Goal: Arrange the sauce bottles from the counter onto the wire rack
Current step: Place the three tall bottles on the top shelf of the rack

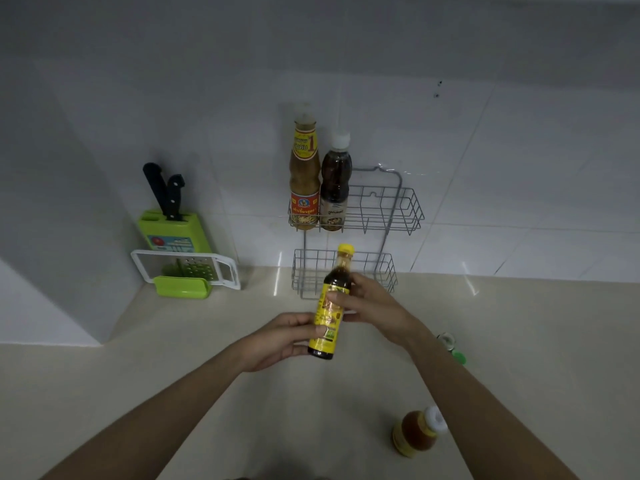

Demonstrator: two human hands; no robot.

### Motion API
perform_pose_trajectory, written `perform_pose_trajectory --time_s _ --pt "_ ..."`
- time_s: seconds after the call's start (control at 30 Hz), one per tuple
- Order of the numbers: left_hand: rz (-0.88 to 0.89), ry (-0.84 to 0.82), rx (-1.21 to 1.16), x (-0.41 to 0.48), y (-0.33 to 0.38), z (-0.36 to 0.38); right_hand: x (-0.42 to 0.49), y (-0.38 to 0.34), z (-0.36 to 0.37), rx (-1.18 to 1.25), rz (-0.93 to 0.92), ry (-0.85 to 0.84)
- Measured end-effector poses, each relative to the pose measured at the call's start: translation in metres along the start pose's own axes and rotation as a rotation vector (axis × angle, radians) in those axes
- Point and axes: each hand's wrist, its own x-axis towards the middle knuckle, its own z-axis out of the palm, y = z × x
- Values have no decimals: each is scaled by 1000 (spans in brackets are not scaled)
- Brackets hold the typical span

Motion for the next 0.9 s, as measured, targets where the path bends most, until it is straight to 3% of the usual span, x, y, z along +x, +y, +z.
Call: perform_pose_trajectory --time_s 0.13,0.23,0.37,0.47,0.67,0.77,0.9 --pt "122 26 -110 4 26 8 5 -34 -6 3 -112 95" --pt "178 9 -227 9 50 12 8 -63 -20 8 -175 64" --pt "247 20 -213 18 86 21 11 -101 -40 -49 -264 42" --pt "375 202 -79 27 106 20 19 -123 -48 -137 -352 199" --pt "566 787 274 36 127 7 46 -147 -67 -345 -372 657" --pt "557 854 382 42 139 5 65 -148 -64 -535 -382 845" --pt "632 756 428 47 153 17 84 -143 -57 -653 -438 933"
